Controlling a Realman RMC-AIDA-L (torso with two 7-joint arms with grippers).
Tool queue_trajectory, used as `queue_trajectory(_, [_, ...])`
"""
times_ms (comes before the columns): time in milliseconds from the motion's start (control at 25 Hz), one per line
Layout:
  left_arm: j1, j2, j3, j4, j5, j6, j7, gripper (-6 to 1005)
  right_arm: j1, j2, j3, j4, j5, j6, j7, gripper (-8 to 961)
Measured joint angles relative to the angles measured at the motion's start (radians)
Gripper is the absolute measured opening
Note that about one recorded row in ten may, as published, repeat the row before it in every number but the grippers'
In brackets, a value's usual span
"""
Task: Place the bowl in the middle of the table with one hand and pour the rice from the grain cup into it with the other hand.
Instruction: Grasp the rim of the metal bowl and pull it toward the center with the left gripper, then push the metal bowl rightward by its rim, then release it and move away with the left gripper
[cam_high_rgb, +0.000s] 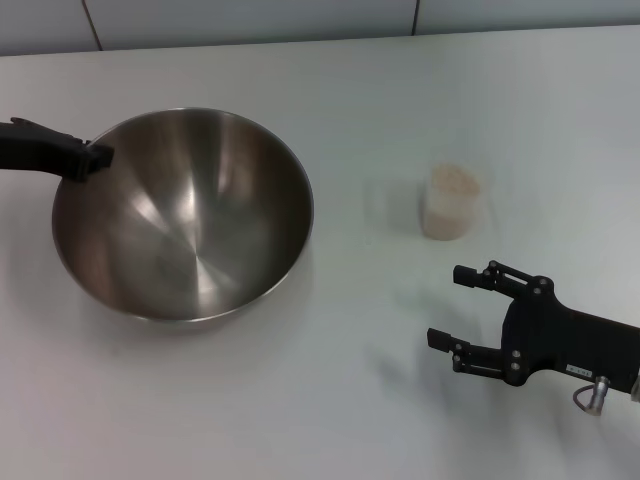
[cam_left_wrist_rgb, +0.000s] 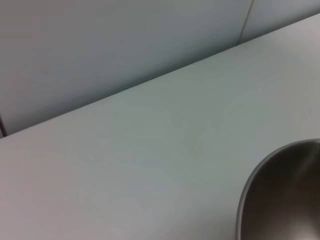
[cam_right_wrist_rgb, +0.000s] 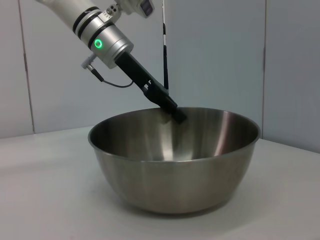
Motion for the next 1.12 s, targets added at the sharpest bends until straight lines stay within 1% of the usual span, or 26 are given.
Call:
queue_trajectory(280, [-0.030,0.002,-0.087,0.015,-0.003,0.101,-0.002,47,0.000,0.000,0.000,0.000,0.000,0.001,0.000,817])
queue_trajectory(480, [-0.035,0.003,-0.116,0.035,-0.008,0.153,-0.002,41,0.000,0.000,0.000,0.003,0.000,0.001,0.000,817])
queue_trajectory(520, [-0.040,0.003,-0.130,0.055,-0.019,0.192,-0.005,40,0.000,0.000,0.000,0.003,0.000,0.002,0.000,817])
queue_trajectory(560, [-0.045,0.002,-0.131,0.069,-0.037,0.215,-0.018,40,0.000,0.000,0.000,0.003,0.000,0.003,0.000,817])
queue_trajectory(680, [-0.045,0.002,-0.131,0.069,-0.037,0.215,-0.018,44,0.000,0.000,0.000,0.003,0.000,0.004,0.000,816])
queue_trajectory(760, [-0.064,-0.004,-0.119,0.080,-0.062,0.235,-0.037,46,0.000,0.000,0.000,0.003,0.000,0.005,0.000,816])
queue_trajectory(960, [-0.104,-0.009,-0.104,0.056,-0.080,0.221,-0.041,53,0.000,0.000,0.000,0.003,0.000,0.005,0.000,816])
queue_trajectory(1120, [-0.115,-0.010,-0.095,0.044,-0.088,0.209,-0.041,58,0.000,0.000,0.000,0.003,0.000,0.005,0.000,817])
